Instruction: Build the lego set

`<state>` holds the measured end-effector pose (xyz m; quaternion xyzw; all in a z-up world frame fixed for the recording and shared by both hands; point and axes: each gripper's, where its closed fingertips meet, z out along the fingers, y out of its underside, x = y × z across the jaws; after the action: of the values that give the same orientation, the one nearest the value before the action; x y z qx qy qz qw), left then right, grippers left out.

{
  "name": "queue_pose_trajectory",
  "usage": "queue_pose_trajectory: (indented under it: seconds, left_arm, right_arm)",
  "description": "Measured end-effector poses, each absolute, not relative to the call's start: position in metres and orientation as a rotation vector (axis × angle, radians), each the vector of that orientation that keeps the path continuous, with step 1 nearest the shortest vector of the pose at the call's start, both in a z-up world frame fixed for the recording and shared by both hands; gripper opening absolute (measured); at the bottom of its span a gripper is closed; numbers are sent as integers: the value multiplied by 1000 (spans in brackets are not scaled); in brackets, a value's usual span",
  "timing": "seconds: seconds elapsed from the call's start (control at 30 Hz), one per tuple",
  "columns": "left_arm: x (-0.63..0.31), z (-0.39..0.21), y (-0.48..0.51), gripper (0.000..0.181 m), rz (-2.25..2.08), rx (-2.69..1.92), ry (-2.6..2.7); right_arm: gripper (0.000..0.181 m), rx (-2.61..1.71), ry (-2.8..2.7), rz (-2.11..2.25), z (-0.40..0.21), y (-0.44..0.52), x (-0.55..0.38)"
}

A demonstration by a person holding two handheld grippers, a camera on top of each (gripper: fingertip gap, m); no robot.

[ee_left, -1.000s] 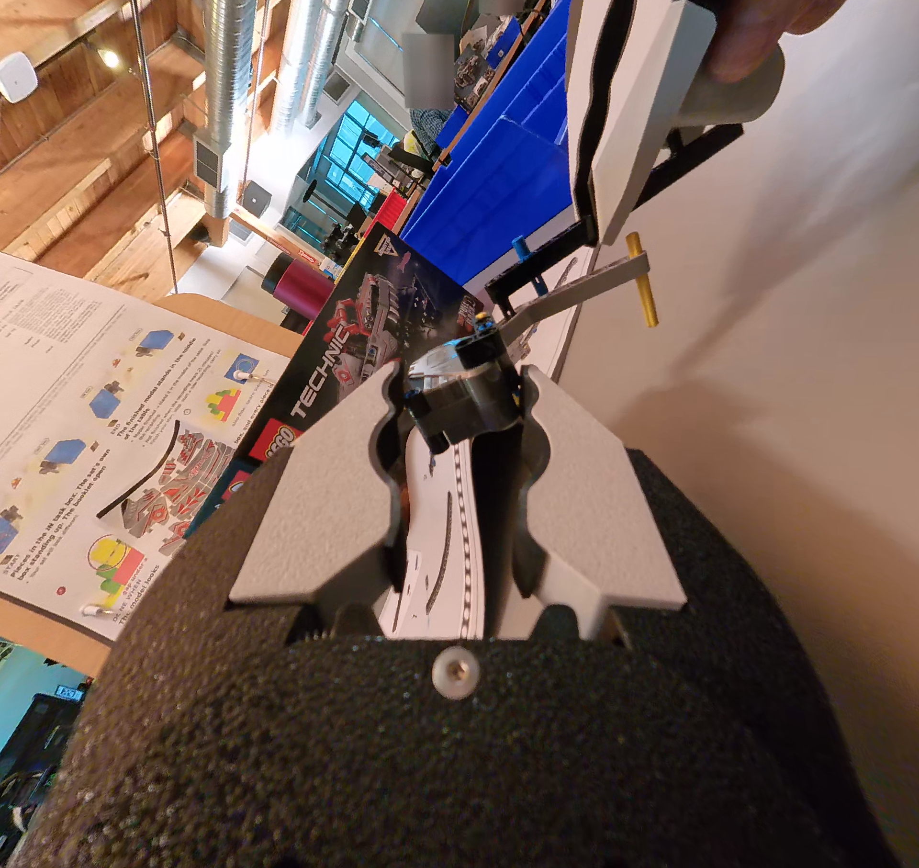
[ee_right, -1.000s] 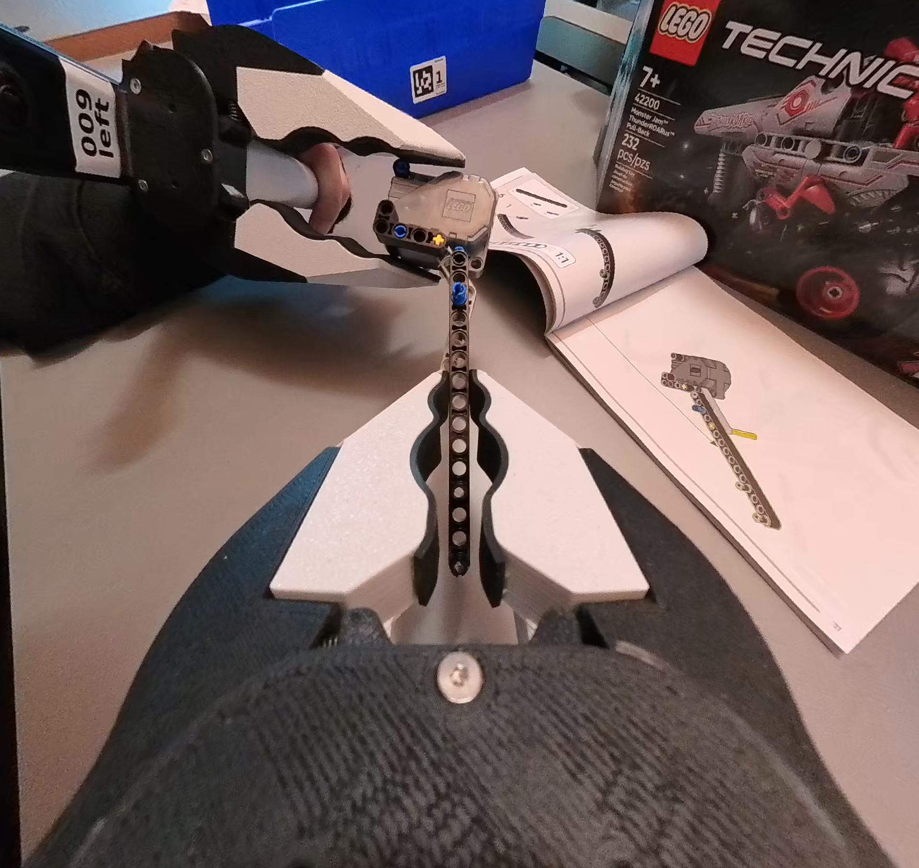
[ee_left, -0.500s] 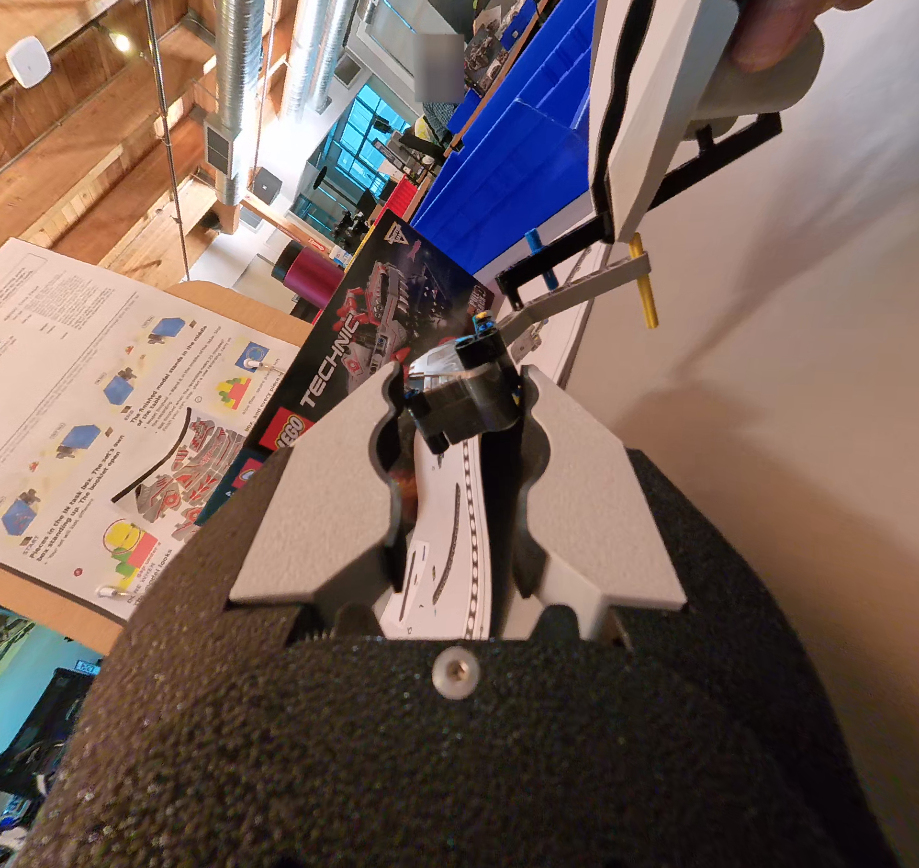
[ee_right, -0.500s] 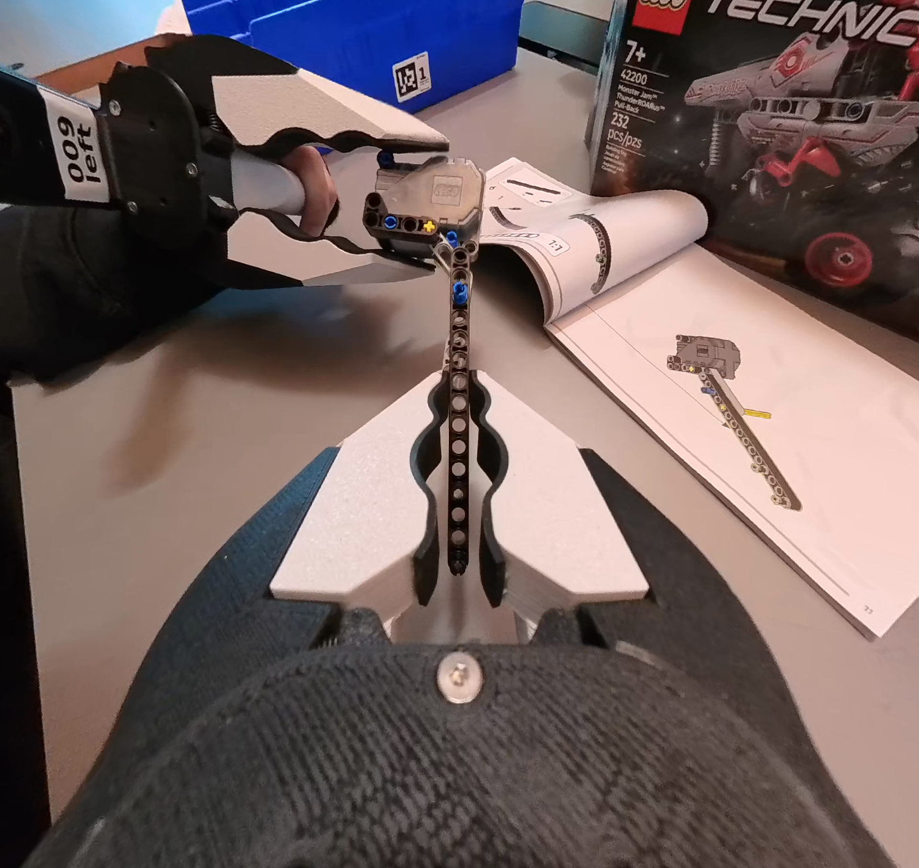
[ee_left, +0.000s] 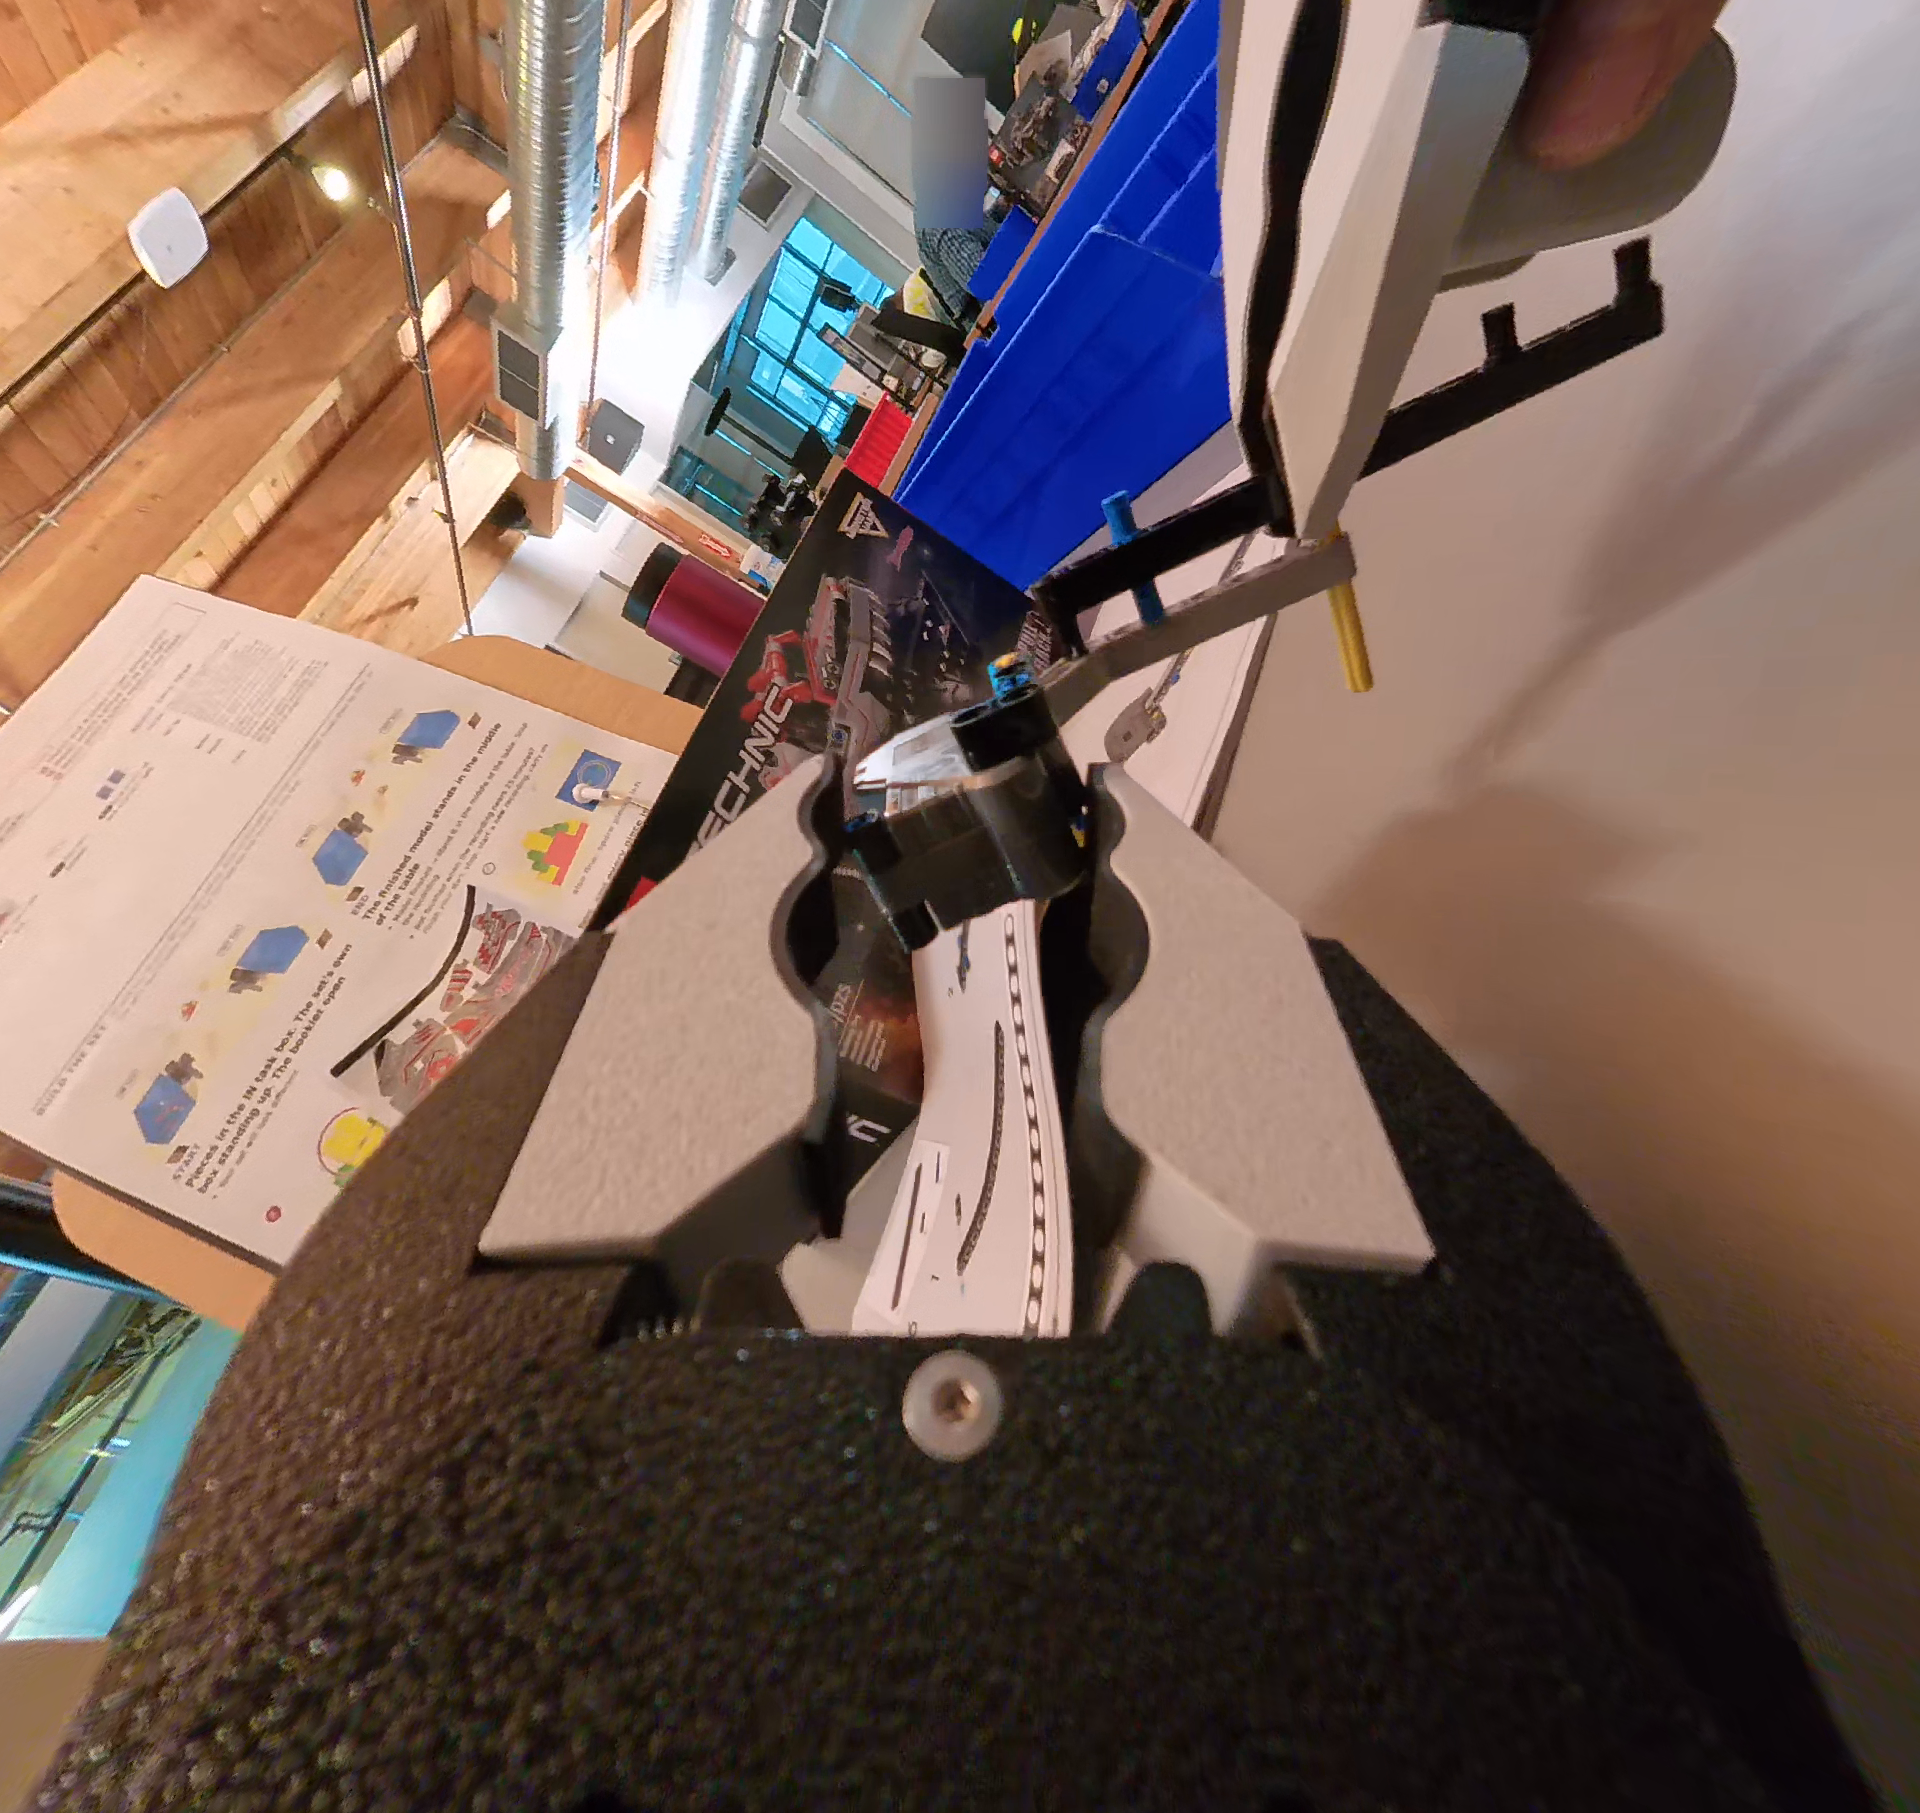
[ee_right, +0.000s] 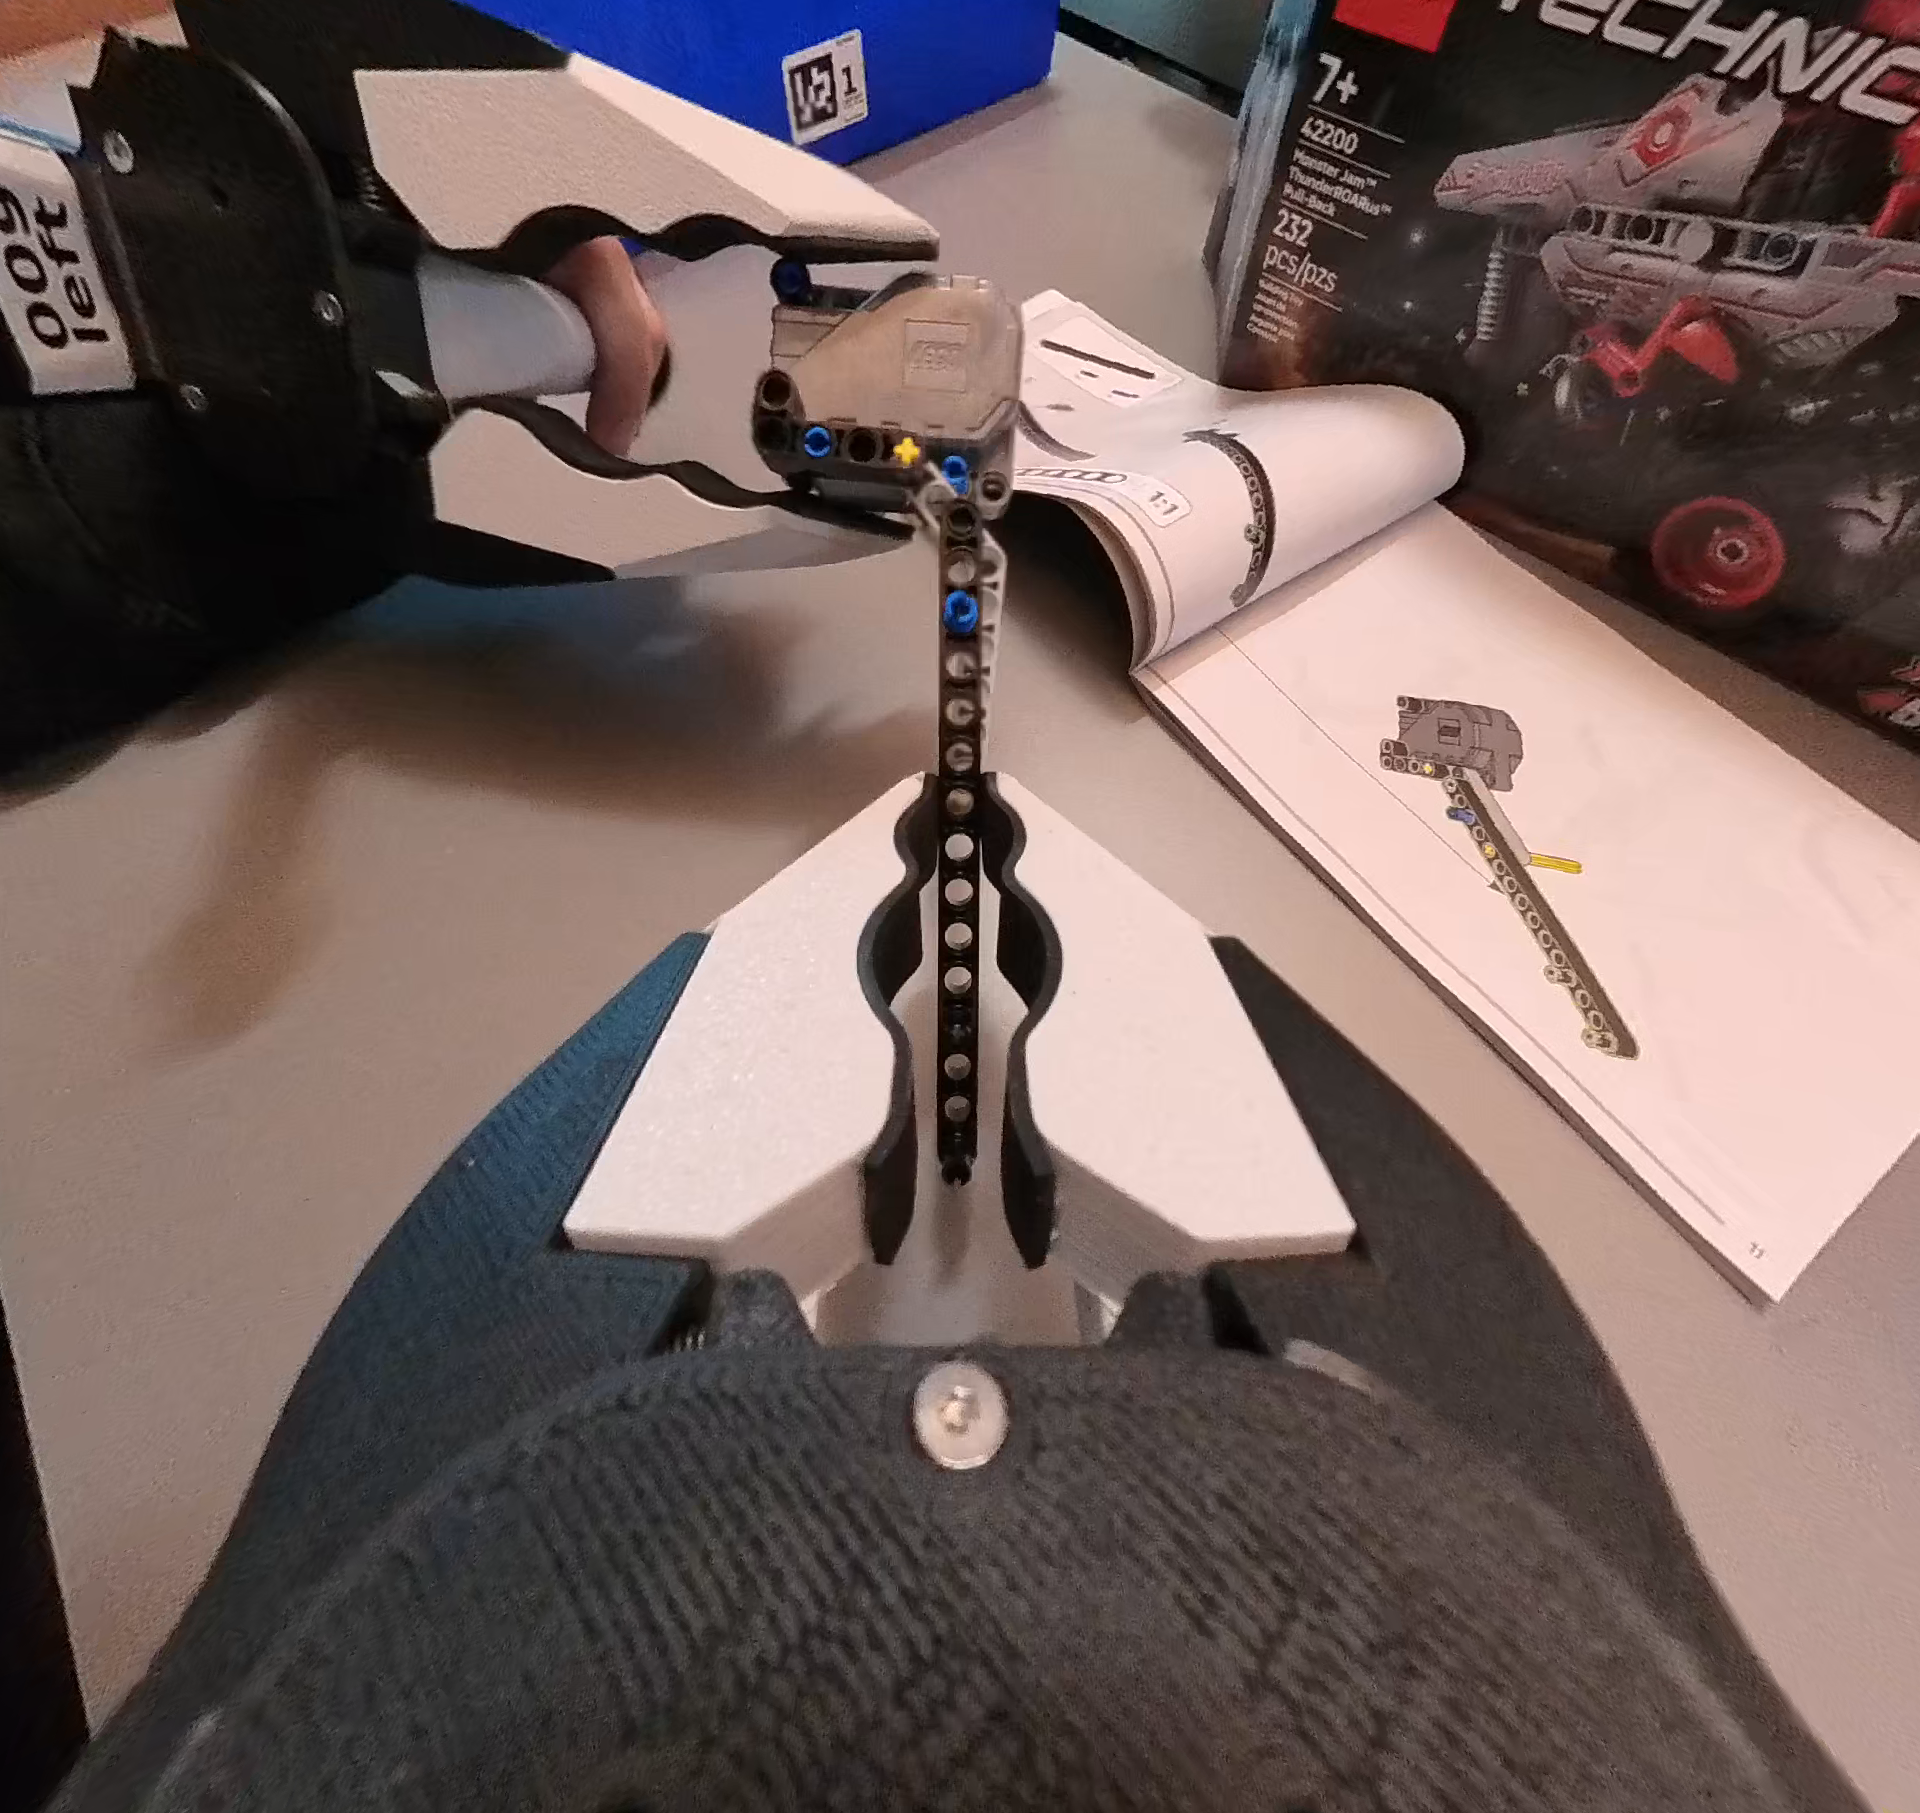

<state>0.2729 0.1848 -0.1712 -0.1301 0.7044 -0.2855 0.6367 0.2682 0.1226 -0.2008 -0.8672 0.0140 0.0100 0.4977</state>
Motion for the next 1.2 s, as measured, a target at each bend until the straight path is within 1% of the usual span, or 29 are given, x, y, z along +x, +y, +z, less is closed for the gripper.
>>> queue_pose_trajectory:
  seconds: [0.03,0.13,1.2]
  left_arm:
    - [273,-171,185,43,-650,-296,1606]
    - [273,-170,186,43,-649,-297,1599]
    - [270,-169,182,43,-608,-262,1607]
  right_arm:
    - [5,-2109,28,9,-201,123,268]
    - [4,-2137,30,-42,-203,121,271]
    - [4,-2129,60,14,-211,122,272]
